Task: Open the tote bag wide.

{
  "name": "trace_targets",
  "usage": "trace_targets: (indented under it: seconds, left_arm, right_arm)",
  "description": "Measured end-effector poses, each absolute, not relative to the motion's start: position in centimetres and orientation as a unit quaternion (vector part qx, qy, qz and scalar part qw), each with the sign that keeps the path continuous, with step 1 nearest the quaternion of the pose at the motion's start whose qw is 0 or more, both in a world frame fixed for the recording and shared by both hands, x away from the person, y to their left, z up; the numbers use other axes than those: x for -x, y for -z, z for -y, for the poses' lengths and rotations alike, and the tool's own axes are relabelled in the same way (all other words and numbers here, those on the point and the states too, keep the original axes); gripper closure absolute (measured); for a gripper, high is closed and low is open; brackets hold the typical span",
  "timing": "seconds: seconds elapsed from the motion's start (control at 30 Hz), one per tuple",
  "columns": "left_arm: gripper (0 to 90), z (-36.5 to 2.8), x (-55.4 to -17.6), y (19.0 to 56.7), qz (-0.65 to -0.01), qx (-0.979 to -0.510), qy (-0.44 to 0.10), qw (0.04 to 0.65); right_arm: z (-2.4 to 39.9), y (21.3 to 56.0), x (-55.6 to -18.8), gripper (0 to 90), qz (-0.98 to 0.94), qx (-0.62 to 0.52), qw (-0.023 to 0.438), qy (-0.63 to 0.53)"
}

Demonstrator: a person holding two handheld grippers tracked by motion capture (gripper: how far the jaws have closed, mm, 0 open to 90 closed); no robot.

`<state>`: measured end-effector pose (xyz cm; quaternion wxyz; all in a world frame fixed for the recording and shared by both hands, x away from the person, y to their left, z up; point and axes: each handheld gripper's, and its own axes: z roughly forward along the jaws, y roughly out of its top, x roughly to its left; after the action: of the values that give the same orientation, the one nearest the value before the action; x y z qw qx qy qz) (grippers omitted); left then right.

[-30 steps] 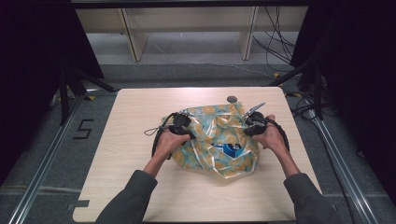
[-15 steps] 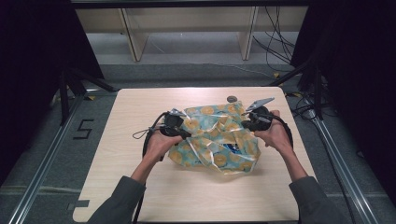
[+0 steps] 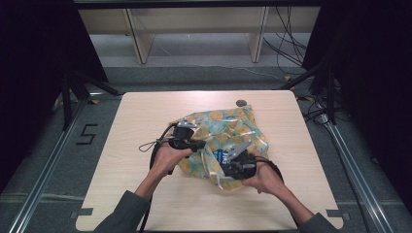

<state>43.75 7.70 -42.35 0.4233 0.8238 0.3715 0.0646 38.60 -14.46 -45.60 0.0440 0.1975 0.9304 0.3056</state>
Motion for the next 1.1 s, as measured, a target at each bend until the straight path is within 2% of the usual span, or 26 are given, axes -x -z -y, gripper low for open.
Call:
trace_targets:
  seconds: [0.17, 0.27, 0.43, 0.5, 0.6, 0.7, 0.77, 0.9, 1.0, 1.1]
  left_arm:
    - [89.2, -4.7, -43.1, 42.7, -0.346, -0.828, -0.033, 0.441]
    - [89.2, -3.7, -42.6, 43.6, -0.330, -0.845, -0.035, 0.419]
    - [89.1, -5.7, -42.4, 45.3, -0.343, -0.860, -0.053, 0.374]
    - [89.1, -6.8, -42.3, 45.7, -0.355, -0.857, -0.057, 0.370]
    - [89.0, -8.6, -41.8, 46.0, -0.363, -0.858, -0.066, 0.358]
    - [88.8, -10.2, -41.3, 46.5, -0.375, -0.853, -0.066, 0.355]
    - [88.8, -11.2, -41.0, 46.9, -0.377, -0.858, -0.065, 0.344]
    - [88.7, -12.0, -40.4, 46.7, -0.384, -0.842, -0.067, 0.374]
    - [88.6, -11.0, -40.0, 45.1, -0.367, -0.833, -0.072, 0.407]
    - [88.6, -8.9, -40.2, 43.1, -0.347, -0.823, -0.074, 0.444]
  right_arm:
    - [12.5, 47.9, -36.5, 90.0, -0.944, -0.165, 0.033, -0.284]
    - [12.5, 47.2, -36.8, 90.0, -0.941, -0.158, 0.029, -0.298]
    - [14.7, 43.9, -41.0, 90.0, -0.917, -0.222, 0.099, -0.317]
    - [15.0, 44.0, -42.9, 90.0, -0.916, -0.228, 0.114, -0.309]
    - [14.5, 45.3, -45.0, 90.0, -0.922, -0.233, 0.110, -0.288]
    - [13.4, 46.3, -45.9, 90.0, -0.929, -0.219, 0.112, -0.276]
    - [12.9, 46.5, -46.4, 90.0, -0.930, -0.210, 0.141, -0.268]
    - [12.0, 45.6, -48.1, 90.0, -0.919, -0.218, 0.180, -0.274]
    - [11.2, 44.5, -50.4, 90.0, -0.913, -0.220, 0.203, -0.277]
    - [10.2, 43.3, -52.7, 90.0, -0.911, -0.227, 0.203, -0.277]
